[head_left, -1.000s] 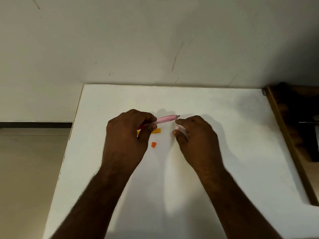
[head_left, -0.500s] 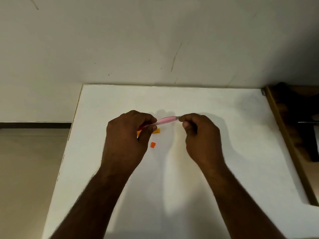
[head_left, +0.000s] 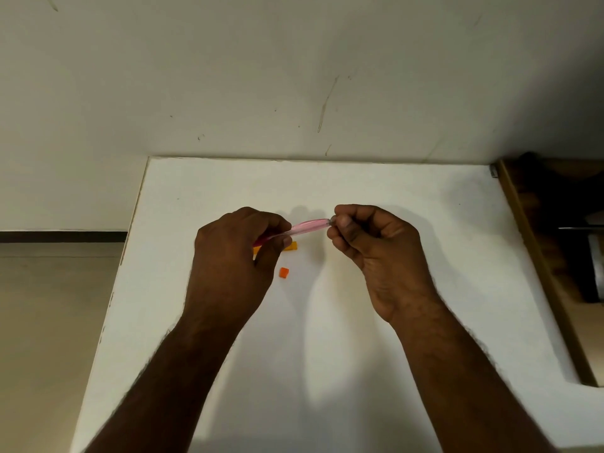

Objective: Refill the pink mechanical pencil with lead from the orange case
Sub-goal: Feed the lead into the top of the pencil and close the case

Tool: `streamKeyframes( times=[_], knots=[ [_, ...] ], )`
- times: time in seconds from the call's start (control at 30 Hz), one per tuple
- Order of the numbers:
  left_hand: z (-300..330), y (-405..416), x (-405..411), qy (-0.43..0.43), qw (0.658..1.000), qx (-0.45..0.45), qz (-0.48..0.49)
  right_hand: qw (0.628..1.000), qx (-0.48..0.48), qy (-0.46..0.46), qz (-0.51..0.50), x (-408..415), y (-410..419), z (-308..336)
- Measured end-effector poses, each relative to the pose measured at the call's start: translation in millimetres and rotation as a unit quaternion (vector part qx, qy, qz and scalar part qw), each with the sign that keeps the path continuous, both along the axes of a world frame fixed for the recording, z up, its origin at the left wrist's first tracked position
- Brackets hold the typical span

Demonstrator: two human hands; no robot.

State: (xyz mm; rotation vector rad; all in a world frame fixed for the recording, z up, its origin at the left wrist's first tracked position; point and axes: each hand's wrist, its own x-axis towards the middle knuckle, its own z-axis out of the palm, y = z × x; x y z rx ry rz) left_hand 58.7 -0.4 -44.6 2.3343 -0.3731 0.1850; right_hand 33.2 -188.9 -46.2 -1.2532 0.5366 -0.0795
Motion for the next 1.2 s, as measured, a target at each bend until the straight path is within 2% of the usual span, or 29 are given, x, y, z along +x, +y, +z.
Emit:
streamKeyframes(
  times=[0.3, 0.47, 0.63, 0.8, 0.93, 1.1, 1.17, 1.2],
  knots=[
    [0, 2, 0, -0.004, 1.0, -0.004, -0.003, 0.998, -0.06, -0.015, 0.028, 0, -1, -2],
    [0, 2, -1, -0.003, 1.0, -0.002, -0.004, 0.998, -0.056, -0.015, 0.034, -1, 0, -2],
    [-2, -1, -1, 0.01, 0.999, -0.039, 0.006, 0.998, 0.045, -0.002, 0.046, -1, 4, 0],
    [-2, -9, -6, 0.036, 0.996, -0.083, -0.01, 0.995, 0.066, 0.013, 0.079, -2, 14, -2],
    [0, -13, -9, 0.043, 0.993, -0.094, -0.062, 0.994, 0.099, 0.012, 0.037, 1, 8, -3],
    [0, -6, -6, 0.034, 0.995, -0.091, 0.014, 0.964, 0.262, -0.034, -0.018, 1, -2, 2],
    [-1, 0, -2, 0.033, 0.996, -0.063, 0.052, 0.963, 0.265, -0.041, -0.027, 2, -5, 2],
    [-2, 3, 0, 0.033, 0.996, -0.048, 0.067, 0.971, 0.235, -0.029, -0.032, 3, -6, 2]
  ],
)
